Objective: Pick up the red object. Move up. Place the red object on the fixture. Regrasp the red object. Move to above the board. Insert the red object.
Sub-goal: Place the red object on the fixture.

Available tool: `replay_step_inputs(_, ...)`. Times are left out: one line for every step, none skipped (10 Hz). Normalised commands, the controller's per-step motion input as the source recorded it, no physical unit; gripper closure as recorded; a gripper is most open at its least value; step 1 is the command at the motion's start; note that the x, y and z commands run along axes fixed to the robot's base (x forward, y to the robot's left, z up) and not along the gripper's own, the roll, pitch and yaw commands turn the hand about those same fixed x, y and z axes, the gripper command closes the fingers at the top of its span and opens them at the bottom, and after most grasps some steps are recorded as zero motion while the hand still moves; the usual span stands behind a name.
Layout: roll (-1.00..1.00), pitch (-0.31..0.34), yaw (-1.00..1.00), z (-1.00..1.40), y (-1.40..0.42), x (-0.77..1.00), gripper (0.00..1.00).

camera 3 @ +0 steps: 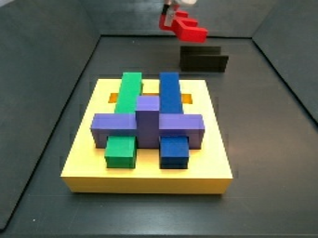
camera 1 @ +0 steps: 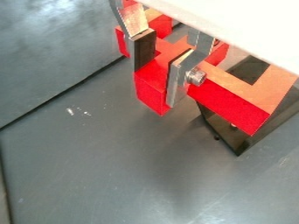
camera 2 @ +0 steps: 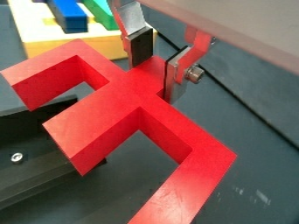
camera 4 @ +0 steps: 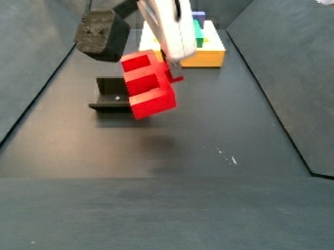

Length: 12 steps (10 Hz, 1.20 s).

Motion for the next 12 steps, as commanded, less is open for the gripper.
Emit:
replay_step_inputs(-0.08,0.417,0.53,0.22,-0.11,0.42,1.0)
replay_step_inputs(-0.12,0.377,0.53,0.16,-0.09,0.42,1.0)
replay_step_inputs(-0.16,0.34,0.5,0.11,-0.07,0.46,1.0)
replay_step_inputs(-0.25,0.306,0.4,0.04,-0.05,0.57,1.0)
replay_step_inputs(-0.31,0.269,0.39,0.02,-0.03,0.56,1.0)
replay_step_inputs(-0.35,0.231,0.39,0.03,-0.03,0.54,1.0)
replay_step_inputs(-0.35,0.206,0.4,0.05,-0.01,0.53,1.0)
replay_step_inputs(-0.32,0.169,0.44,0.05,-0.03,0.51,1.0)
replay_step_inputs(-0.33,0.103,0.52,0.02,-0.03,0.41,1.0)
replay_step_inputs(-0.33,0.103,0.52,0.03,-0.01,0.39,1.0)
replay_step_inputs(-0.27,0.149,0.52,0.1,0.0,0.38,1.0)
replay_step_inputs(-0.17,0.266,0.53,0.1,0.0,0.37,1.0)
